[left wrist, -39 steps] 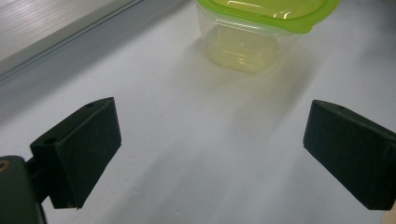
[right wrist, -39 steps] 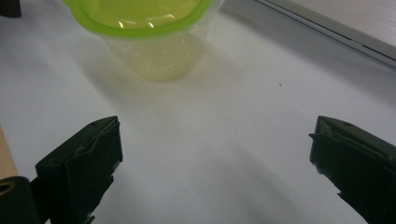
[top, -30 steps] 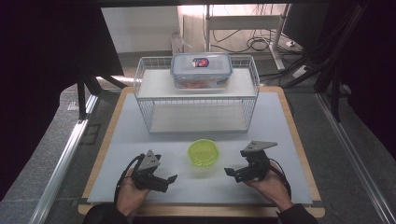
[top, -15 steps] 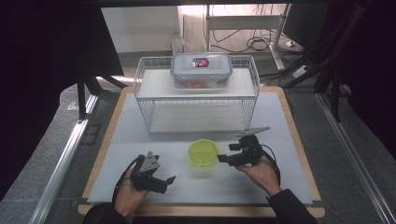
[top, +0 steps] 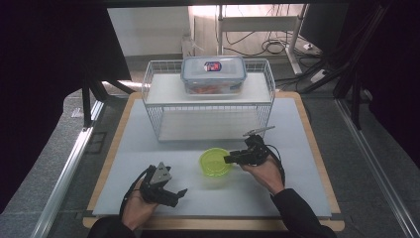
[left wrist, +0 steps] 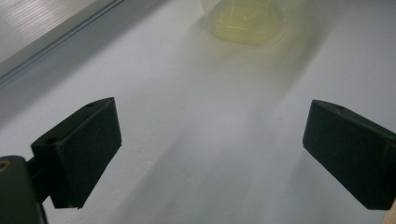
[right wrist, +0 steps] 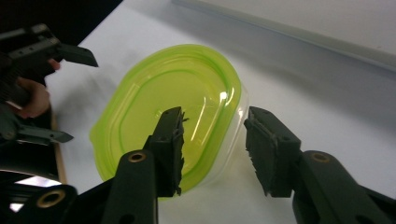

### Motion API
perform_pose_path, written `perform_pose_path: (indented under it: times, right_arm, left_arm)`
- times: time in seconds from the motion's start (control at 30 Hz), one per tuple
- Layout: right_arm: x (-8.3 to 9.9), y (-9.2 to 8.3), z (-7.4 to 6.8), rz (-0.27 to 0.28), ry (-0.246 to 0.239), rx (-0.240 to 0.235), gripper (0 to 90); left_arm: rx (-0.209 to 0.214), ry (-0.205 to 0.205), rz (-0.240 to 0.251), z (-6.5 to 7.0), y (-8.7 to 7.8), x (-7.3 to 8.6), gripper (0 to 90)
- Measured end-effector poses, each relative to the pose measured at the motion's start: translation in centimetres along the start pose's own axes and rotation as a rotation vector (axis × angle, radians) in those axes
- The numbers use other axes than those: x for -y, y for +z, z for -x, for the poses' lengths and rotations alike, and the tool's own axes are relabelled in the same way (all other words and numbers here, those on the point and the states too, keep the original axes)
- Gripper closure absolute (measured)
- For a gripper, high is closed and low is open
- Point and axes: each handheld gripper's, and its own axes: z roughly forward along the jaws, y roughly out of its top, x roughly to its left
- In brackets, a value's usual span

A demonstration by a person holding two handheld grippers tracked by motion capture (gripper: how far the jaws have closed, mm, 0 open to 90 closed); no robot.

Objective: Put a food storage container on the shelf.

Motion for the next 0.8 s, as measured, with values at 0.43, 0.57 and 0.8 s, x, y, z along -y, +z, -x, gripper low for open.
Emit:
perform_pose_path:
  times: [0.43,0.57,0.8]
  right_arm:
    - [-0.3,0.1,-0.4,-0.009,0.028,-0.091,79.4]
    - [-0.3,0.0,-0.7,-0.015,0.036,-0.099,81.0]
    - [-0.3,-0.5,-1.1,-0.01,0.054,-0.107,81.7]
  left_arm:
    - [0.0,0.009,-0.01,0.1,0.1,0.0,4.6]
    - [-0.002,0.01,-0.009,0.1,0.1,0.0,4.6]
    - [-0.006,0.004,0.005,0.1,0.0,0.0,4.6]
